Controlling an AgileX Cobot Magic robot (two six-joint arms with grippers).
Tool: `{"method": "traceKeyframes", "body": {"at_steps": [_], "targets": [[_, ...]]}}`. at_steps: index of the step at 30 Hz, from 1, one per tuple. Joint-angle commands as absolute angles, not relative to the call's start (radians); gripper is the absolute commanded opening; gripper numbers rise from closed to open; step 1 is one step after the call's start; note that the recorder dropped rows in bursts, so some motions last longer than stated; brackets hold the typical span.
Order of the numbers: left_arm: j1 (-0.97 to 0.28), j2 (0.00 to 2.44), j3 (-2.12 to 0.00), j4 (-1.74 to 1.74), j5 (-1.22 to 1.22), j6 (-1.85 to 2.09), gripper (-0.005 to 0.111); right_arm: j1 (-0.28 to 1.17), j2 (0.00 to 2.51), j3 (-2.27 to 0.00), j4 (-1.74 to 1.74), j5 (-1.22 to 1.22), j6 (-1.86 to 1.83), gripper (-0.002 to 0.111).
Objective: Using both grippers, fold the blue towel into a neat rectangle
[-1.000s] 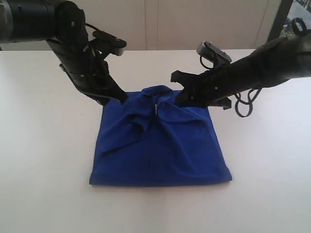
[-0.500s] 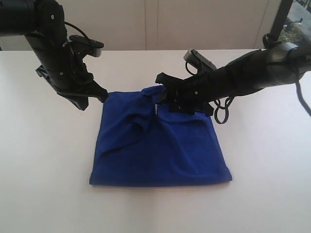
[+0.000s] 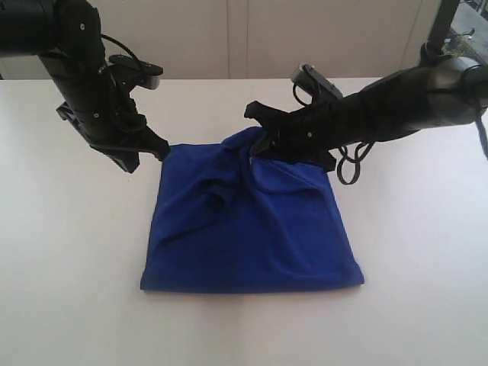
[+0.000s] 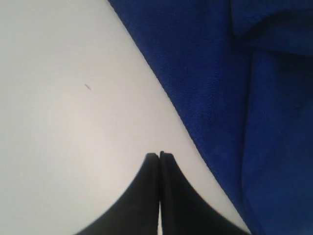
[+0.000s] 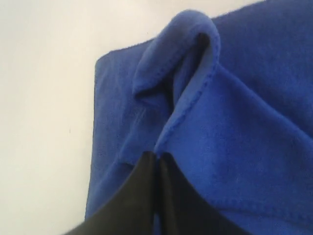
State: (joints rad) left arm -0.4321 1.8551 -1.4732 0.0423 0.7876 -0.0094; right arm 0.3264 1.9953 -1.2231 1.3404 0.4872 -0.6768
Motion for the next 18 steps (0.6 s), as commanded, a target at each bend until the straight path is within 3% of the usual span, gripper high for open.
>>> {"method": "traceKeyframes", "body": {"at_steps": [1,9,18], "targets": [[-0.430,1.844,-1.478,-0.019,0.755,0.055,0.000,0.275,1.950,-1.225,1.272,0.460,-0.740,0.000],[-0.451,1.875,-1.478,-0.373,0.544,0.602,0.000,0.218,1.930,-1.225,1.052,0.464,-0.760,0.000],[-0.541,1.980,-1.478,-0.389,0.427,1.063,0.000,0.218,1.930,-1.225,0.993,0.462,-0.760,0.000]]}}
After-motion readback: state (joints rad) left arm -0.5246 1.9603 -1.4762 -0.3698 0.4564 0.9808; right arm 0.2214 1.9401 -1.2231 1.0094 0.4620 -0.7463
